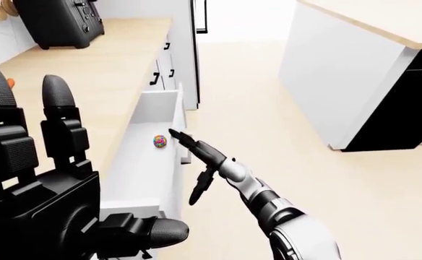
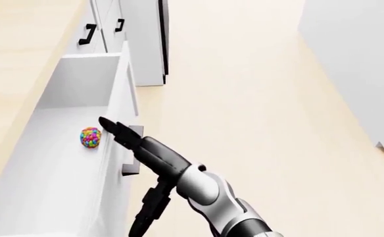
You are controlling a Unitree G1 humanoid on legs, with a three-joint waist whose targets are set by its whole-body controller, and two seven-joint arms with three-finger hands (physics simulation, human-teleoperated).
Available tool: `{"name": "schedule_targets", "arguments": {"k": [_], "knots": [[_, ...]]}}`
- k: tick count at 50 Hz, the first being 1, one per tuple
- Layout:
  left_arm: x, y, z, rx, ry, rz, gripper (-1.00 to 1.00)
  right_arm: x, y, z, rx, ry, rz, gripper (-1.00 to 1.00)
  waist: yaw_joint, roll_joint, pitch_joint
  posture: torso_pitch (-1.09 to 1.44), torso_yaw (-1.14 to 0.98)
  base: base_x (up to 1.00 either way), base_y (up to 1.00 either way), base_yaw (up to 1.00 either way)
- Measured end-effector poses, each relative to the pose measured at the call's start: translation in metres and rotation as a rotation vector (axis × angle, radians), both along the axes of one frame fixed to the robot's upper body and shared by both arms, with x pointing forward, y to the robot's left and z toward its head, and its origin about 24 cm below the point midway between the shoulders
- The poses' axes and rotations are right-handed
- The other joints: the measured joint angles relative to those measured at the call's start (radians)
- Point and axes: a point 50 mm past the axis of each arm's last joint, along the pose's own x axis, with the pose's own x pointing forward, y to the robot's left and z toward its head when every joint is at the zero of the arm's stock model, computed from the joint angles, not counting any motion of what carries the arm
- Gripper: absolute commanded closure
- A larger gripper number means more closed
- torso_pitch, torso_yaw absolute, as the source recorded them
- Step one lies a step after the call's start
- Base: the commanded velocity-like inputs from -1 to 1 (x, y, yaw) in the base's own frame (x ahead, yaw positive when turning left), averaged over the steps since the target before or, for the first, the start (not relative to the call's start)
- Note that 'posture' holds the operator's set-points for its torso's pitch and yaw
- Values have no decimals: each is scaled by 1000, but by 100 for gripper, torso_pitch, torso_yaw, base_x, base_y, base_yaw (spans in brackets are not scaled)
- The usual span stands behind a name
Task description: Close the right drawer.
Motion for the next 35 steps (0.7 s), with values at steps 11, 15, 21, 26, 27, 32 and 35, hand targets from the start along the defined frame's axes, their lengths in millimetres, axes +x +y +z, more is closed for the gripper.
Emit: {"name": "schedule_targets", "arguments": {"k": [11,15,21,26,27,32,35], "knots": [[0,0,-1,0,0,-3,-100,1,0,2,-7,1,19,-100,3,0,4,0,0,0,0,0],[0,0,-1,1,0,-4,-100,7,-8,7,-26,-6,32,-100,10,-1,11,0,0,0,0,0],[1,-1,-2,3,10,-3,-100,34,-50,42,47,-102,-102,-100,23,-7,19,0,0,0,0,0],[0,0,-2,3,6,1,-100,48,-95,78,142,-235,-266,-100,25,-15,17,0,0,0,0,0],[0,0,-2,3,4,1,-100,49,-104,87,163,-270,-300,-100,25,-16,17,0,0,0,0,0],[1,-1,-2,5,8,1,-100,13,-152,116,282,-480,-483,-100,34,-28,12,0,0,0,0,0],[1,-1,-3,5,11,3,-100,-20,-168,107,340,-496,-575,-100,27,-31,10,0,0,0,0,0]]}}
